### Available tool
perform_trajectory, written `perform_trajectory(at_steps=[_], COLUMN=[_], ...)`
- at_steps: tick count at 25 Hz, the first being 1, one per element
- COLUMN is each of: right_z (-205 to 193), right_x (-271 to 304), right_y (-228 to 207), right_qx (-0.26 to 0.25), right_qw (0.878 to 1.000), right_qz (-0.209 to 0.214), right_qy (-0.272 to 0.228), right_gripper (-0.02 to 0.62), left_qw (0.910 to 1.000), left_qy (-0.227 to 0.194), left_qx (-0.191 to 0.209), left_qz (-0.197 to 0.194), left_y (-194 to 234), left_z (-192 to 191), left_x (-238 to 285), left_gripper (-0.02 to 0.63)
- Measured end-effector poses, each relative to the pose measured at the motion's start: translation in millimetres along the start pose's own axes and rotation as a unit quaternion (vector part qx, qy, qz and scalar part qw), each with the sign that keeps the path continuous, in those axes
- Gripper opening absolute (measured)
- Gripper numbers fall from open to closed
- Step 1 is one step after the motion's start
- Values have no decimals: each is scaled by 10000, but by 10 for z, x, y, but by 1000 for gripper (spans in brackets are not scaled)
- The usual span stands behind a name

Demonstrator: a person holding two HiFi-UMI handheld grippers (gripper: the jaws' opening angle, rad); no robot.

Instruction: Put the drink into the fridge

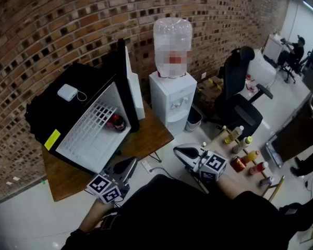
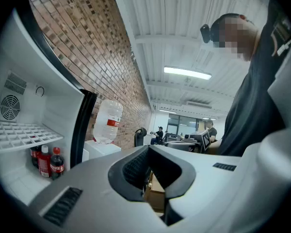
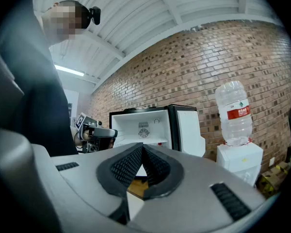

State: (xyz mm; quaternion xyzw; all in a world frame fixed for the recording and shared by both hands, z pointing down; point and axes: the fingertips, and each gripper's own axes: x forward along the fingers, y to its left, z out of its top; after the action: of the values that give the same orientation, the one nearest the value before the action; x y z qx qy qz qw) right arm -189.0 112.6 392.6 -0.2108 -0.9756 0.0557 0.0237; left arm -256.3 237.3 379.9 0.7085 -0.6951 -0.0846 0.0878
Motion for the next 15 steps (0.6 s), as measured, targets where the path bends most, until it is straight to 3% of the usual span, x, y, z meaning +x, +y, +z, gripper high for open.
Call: perform_trajectory(at_steps=[8, 15], right_z=[39, -11], right_x=[-221, -874], right_y=[-282, -694], right_qx=[14, 125], right_qw=[9994, 9944], right_qz=[-341, -1005], right_qy=[-106, -309], right_gripper=[11, 11], left_qw=[9995, 9944], left_qy=[167, 486], left_qx=[105, 193], left_qz=[-258, -919], left_y=[-30, -314], left_z=[-12, -120], left_x=[320, 1063], left_gripper=[-6, -6])
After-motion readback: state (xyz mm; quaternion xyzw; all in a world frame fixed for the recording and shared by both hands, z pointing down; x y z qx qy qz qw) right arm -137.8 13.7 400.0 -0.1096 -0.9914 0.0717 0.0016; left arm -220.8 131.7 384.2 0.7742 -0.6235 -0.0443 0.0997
